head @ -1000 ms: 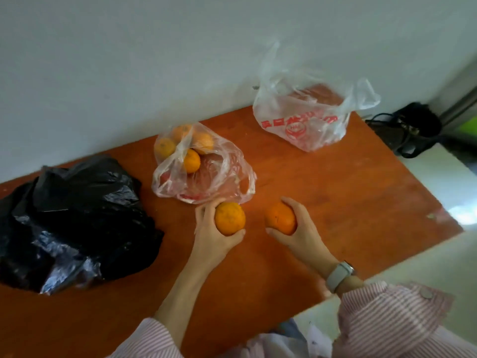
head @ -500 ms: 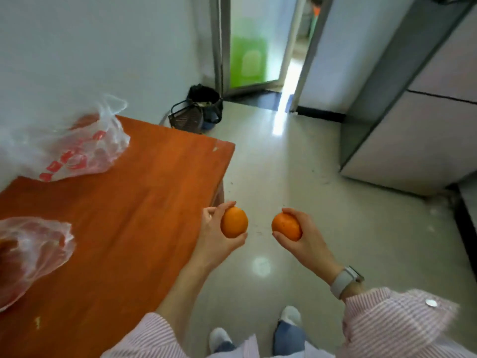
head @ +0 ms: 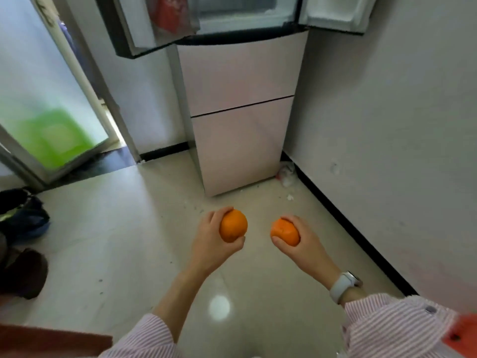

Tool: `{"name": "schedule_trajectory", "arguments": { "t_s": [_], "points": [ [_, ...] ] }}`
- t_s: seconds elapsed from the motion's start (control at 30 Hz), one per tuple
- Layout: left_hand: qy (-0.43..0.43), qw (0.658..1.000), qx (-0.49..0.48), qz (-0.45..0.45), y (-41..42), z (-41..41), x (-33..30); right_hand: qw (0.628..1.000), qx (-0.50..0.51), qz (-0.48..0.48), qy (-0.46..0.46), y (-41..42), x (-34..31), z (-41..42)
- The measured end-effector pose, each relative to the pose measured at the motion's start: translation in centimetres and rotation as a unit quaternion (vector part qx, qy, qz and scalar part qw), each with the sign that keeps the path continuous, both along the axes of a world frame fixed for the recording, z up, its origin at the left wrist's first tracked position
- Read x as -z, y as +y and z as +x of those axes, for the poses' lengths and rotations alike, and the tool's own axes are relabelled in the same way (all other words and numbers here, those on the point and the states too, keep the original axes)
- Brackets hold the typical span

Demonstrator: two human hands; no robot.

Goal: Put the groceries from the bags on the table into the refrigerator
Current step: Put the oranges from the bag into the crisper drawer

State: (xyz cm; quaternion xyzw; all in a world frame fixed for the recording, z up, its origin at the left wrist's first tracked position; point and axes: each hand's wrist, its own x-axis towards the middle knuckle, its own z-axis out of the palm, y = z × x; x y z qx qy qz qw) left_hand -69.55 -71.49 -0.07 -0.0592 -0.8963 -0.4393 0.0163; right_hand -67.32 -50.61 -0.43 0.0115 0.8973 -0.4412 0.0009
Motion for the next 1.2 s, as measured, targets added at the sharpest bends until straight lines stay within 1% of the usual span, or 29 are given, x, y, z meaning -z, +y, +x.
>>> {"name": "schedule_trajectory", "arguments": {
  "t_s": [0.13, 0.27, 0.47, 0.57, 0.77, 0.87, 1.0, 1.13, 1.2],
  "points": [
    [0.015, 0.999, 0.040, -0.003, 5.6, -6.9, -1.6, 0.999, 0.029, -0.008, 0.017, 5.7, -1.5, -5.5],
    [0.034, 0.997, 0.063, 0.003, 9.3, -15.2, -3.6, 0.998, 0.048, -0.016, 0.046, 9.3, -3.3, -12.6],
    [0.111, 0.991, 0.072, 0.000, 12.7, -31.3, -7.4, 0.992, 0.054, -0.006, 0.110, 13.4, -6.5, -28.5],
    [0.126, 0.989, 0.072, 0.008, 14.0, -39.7, -10.7, 0.990, 0.055, -0.008, 0.130, 14.8, -9.6, -37.4],
    [0.185, 0.982, 0.029, 0.016, 15.0, -54.2, -17.5, 0.985, 0.023, -0.049, 0.165, 15.9, -15.4, -52.5],
    [0.189, 0.982, 0.015, 0.014, 15.2, -60.3, -19.6, 0.981, -0.008, -0.056, 0.184, 16.2, -17.1, -59.1],
    [0.200, 0.980, -0.012, 0.011, 15.1, -68.2, -21.1, 0.975, -0.062, -0.082, 0.198, 15.8, -19.3, -68.5],
    [0.196, 0.979, -0.056, -0.005, 14.6, -75.3, -20.8, 0.962, -0.116, -0.092, 0.229, 14.5, -20.4, -77.8],
    [0.186, 0.979, -0.082, 0.006, 14.1, -78.1, -21.0, 0.960, -0.146, -0.106, 0.215, 13.5, -21.0, -81.8]
  ]
}}
